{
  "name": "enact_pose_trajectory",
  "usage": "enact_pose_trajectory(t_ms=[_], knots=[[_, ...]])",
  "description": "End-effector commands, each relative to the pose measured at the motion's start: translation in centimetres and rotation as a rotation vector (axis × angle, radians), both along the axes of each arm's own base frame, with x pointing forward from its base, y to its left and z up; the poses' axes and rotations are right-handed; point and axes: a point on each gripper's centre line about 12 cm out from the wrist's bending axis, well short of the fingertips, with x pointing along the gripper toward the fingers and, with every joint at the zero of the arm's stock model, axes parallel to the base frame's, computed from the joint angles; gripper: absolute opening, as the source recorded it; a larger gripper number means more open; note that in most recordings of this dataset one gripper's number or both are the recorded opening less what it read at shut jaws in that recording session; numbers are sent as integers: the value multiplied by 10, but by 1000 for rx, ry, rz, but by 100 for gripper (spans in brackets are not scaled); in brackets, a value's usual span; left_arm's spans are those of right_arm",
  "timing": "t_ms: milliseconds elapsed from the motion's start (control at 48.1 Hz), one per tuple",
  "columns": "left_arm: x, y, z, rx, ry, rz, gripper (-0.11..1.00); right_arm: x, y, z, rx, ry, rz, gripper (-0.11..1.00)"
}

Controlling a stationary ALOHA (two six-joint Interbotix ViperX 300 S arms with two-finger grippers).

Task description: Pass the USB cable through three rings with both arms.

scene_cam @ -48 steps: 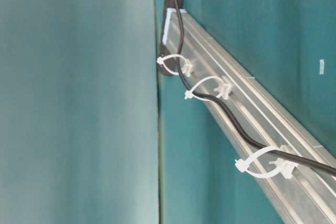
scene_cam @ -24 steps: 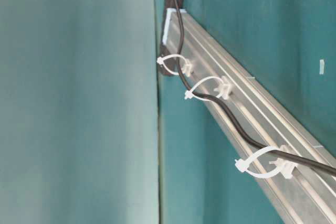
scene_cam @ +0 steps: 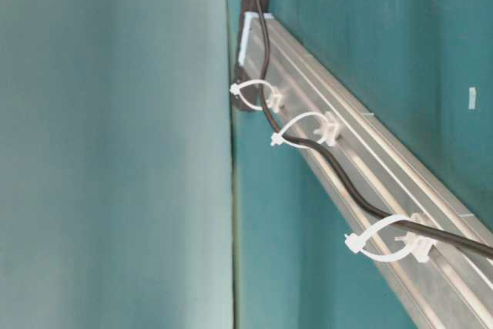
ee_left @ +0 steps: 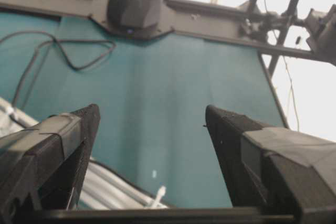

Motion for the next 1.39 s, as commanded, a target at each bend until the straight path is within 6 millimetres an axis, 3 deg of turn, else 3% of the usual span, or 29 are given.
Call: enact_pose_trajectory(t_ms=[0, 104, 291, 749, 1061, 1373], knots=[[-2, 1, 11, 4, -34, 3, 88, -1, -1, 6, -11, -31, -6, 86], [-14, 1, 22, 1, -72, 4, 88, -4, -1, 7, -8, -44, -8, 86], [-29, 2, 22, 1, -65, 5, 88, -7, 0, 9, -8, -56, -8, 86], [-29, 2, 14, -27, -39, 6, 88, -9, 1, 3, -16, -40, 1, 86], [-29, 4, -8, -16, 120, 21, 88, -19, 0, -1, -8, -37, -11, 85], [-29, 4, 15, 86, -102, 12, 88, -15, -1, -2, -15, -55, -14, 79]])
